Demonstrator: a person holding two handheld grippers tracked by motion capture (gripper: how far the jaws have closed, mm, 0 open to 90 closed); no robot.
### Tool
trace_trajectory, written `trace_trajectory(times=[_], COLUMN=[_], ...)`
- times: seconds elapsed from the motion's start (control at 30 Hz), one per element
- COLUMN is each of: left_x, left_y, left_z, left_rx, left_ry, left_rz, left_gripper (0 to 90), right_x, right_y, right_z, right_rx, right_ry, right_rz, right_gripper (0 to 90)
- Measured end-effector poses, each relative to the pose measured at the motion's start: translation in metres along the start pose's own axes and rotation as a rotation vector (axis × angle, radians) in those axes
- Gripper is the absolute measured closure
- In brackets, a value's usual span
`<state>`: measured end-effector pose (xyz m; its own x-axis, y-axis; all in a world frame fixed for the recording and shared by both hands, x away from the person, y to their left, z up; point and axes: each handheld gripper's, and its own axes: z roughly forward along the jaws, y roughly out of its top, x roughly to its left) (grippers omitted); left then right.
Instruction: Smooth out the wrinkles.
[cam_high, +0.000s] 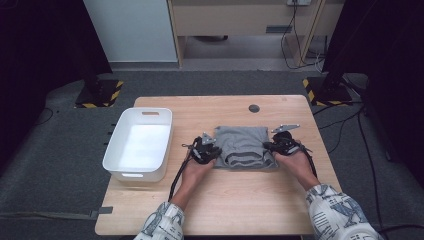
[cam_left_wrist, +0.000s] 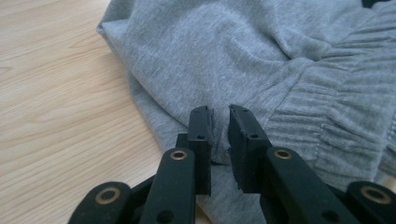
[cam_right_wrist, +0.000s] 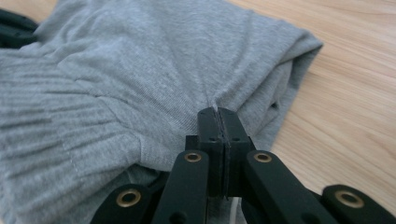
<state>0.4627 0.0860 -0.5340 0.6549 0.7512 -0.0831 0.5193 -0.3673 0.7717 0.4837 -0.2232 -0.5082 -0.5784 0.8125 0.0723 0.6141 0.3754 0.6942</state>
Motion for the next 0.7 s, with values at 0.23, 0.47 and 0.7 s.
trace_trajectory(times=[0.23, 0.47, 0.7], left_x=[-0.008, -0.007, -0.007], left_y=[0.003, 0.004, 0.018], left_z=[0.004, 0.003, -0.008], left_rx=[0.004, 0.000, -0.066], left_ry=[-0.009, -0.008, -0.004], left_rz=[0.026, 0.024, -0.009], left_gripper=[78.5, 72.3, 68.2], right_x=[-0.005, -0.006, -0.009], right_y=[-0.002, -0.006, 0.014], right_z=[-0.004, -0.007, -0.016], right_rx=[-0.002, -0.017, -0.102], right_ry=[-0.002, 0.003, -0.048], right_rz=[-0.004, 0.013, 0.036], right_gripper=[89.2, 80.2, 55.1])
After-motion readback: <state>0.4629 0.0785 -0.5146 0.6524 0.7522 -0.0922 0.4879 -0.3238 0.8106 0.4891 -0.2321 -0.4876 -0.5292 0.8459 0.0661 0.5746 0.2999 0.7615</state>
